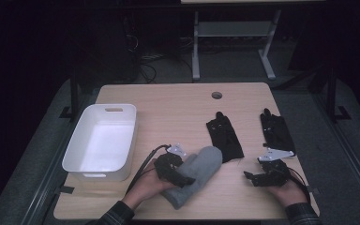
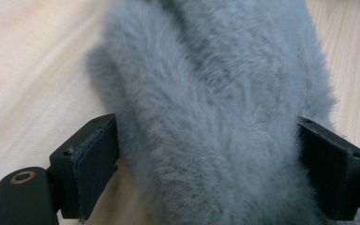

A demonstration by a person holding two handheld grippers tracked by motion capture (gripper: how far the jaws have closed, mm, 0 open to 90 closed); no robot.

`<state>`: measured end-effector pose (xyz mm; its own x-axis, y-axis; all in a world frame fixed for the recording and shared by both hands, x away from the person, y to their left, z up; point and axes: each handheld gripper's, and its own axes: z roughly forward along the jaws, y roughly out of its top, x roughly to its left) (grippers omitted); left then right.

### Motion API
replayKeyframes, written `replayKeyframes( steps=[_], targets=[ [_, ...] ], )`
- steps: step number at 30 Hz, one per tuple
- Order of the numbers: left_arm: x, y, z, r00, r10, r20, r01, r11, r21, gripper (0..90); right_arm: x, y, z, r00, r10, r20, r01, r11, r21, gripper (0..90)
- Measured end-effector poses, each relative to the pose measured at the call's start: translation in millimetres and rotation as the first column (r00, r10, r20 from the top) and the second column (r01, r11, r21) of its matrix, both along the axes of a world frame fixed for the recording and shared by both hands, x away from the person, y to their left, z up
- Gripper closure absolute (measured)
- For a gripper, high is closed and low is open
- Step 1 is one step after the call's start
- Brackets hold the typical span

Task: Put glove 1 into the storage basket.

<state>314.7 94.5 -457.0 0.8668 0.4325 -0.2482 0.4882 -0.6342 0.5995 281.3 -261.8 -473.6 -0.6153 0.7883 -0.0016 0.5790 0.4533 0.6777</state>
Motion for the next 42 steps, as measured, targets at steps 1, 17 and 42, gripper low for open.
replayKeyframes(
  steps=[1, 17, 42],
  targets=[
    [0.0, -0.8, -1.1, 1.0, 0.0, -0.007, 0.0, 1.0, -0.001, 12.8, 0.1, -0.1, -0.1, 1.0, 0.0, 0.0, 0.0, 1.0, 0.001, 21.0],
    [-0.5, -3.1, 2.0, 0.9929, -0.085, -0.083, 0.084, 0.9963, -0.015, 55.2, 0.8, -2.5, -6.6, 0.9998, -0.017, 0.011, 0.017, 0.999, 0.052, 13.6],
    [2.6, 22.5, 74.1, 0.9979, -0.041, 0.05, 0.04, 0.9992, 0.008, 66.5, 0.2, -2.9, -8.8, 0.9995, -0.015, 0.028, 0.013, 0.998, 0.064, 12.3]
  ],
)
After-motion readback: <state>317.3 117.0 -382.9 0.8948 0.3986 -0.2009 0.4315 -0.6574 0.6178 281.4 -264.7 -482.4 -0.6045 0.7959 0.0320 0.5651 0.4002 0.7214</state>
